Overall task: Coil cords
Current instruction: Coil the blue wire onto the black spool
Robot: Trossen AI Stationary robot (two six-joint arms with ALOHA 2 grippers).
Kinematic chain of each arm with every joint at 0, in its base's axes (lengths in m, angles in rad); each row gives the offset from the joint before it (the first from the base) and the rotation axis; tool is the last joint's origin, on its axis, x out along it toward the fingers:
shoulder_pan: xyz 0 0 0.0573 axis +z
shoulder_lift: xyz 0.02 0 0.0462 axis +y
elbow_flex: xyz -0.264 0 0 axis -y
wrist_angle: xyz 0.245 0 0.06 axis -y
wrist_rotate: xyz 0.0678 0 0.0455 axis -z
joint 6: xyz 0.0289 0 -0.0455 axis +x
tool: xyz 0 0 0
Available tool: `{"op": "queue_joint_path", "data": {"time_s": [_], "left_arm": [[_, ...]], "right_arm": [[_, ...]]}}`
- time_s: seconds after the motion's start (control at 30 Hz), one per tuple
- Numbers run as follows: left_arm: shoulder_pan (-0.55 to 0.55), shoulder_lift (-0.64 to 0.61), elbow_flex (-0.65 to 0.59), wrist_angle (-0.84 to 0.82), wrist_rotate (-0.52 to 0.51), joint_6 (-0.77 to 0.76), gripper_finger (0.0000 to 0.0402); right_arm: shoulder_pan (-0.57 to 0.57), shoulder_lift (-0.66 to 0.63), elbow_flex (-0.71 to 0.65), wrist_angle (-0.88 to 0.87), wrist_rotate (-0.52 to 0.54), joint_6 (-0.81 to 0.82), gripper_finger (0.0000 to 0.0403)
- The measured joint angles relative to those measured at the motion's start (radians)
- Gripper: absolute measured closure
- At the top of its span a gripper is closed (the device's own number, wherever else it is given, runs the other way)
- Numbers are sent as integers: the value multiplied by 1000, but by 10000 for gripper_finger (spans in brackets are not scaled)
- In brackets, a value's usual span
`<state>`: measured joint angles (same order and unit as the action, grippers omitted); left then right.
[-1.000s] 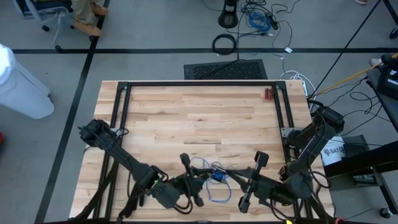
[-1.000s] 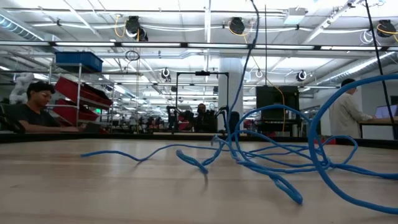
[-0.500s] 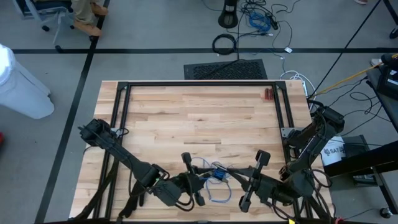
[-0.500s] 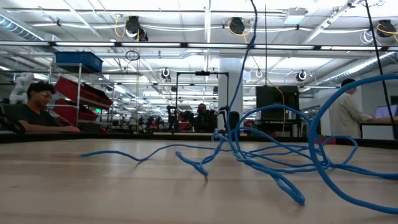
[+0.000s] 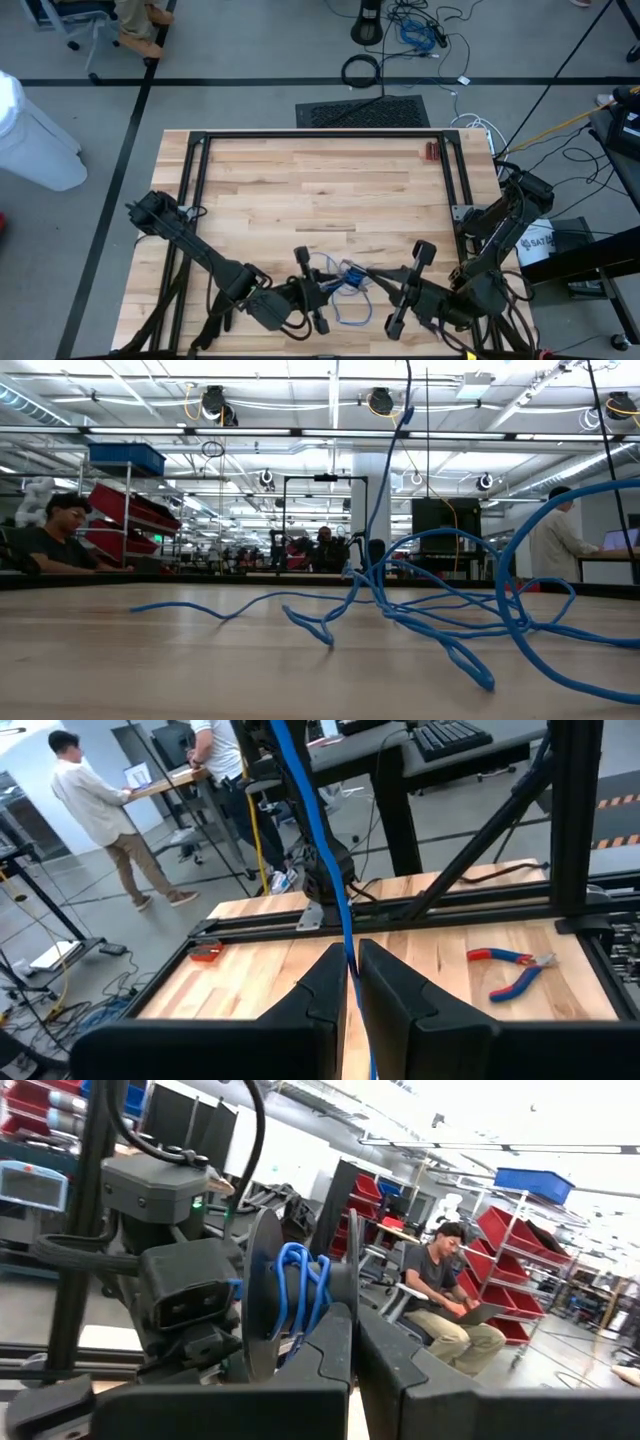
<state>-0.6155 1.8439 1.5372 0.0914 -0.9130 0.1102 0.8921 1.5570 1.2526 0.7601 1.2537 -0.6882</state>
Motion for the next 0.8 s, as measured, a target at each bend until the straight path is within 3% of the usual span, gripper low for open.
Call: {"op": "queue_joint_path", "data": {"time_s": [0.67, 0.8], "left_arm": [[1, 0, 0, -24, 48, 0, 364], [1, 0, 0, -25, 48, 0, 338]], "right_arm": [[0, 0, 0, 19, 18, -34, 403], [2, 0, 0, 22, 18, -35, 403]]}}
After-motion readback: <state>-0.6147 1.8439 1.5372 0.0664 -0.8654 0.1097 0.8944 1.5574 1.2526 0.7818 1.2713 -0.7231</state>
